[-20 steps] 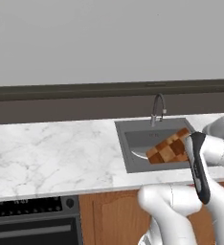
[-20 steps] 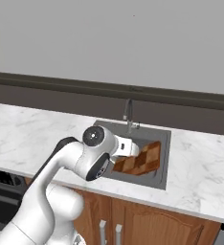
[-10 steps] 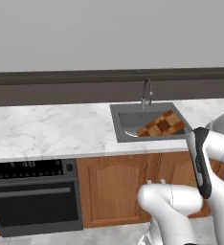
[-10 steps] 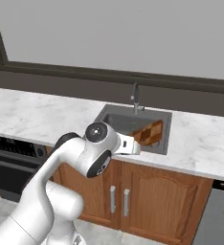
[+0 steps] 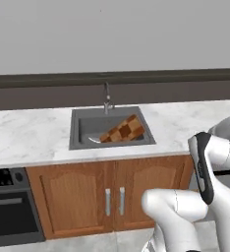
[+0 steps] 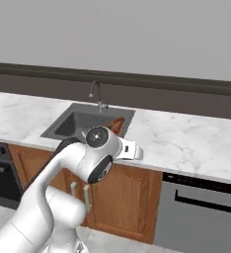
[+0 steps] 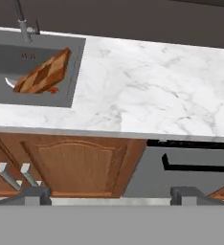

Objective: Move the cutting board and knife to the sink. Then move spray from the cabinet to the counter.

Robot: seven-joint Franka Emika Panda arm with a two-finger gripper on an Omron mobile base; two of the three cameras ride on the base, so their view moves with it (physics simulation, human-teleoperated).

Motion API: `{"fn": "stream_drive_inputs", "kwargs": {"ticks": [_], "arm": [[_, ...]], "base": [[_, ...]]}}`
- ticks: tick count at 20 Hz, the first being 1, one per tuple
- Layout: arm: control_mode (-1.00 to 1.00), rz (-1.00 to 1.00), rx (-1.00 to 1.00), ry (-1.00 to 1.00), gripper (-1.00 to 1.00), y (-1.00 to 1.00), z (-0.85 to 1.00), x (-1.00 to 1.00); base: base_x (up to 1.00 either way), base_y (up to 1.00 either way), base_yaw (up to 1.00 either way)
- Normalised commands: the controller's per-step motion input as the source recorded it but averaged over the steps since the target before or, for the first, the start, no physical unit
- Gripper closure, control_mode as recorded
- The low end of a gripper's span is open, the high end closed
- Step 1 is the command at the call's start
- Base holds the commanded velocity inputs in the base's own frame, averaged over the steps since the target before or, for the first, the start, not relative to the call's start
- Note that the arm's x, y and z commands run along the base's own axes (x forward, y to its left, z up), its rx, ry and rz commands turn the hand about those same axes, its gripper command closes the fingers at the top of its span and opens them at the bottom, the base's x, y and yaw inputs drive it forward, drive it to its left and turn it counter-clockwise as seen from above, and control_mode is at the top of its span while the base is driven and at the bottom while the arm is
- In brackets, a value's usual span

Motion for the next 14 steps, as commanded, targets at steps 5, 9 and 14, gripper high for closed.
{"fn": "stream_drive_inputs", "kwargs": {"ticks": [5,9,14], "arm": [[1.00,0.00,0.00,0.00,-1.00,0.00,0.00,0.00],[1.00,0.00,0.00,0.00,-1.00,0.00,0.00,0.00],[1.00,0.00,0.00,0.00,-1.00,0.00,0.00,0.00]], "base": [[-0.10,-1.00,-0.23],[0.00,-1.00,-0.42],[0.00,-0.80,-0.57]]}}
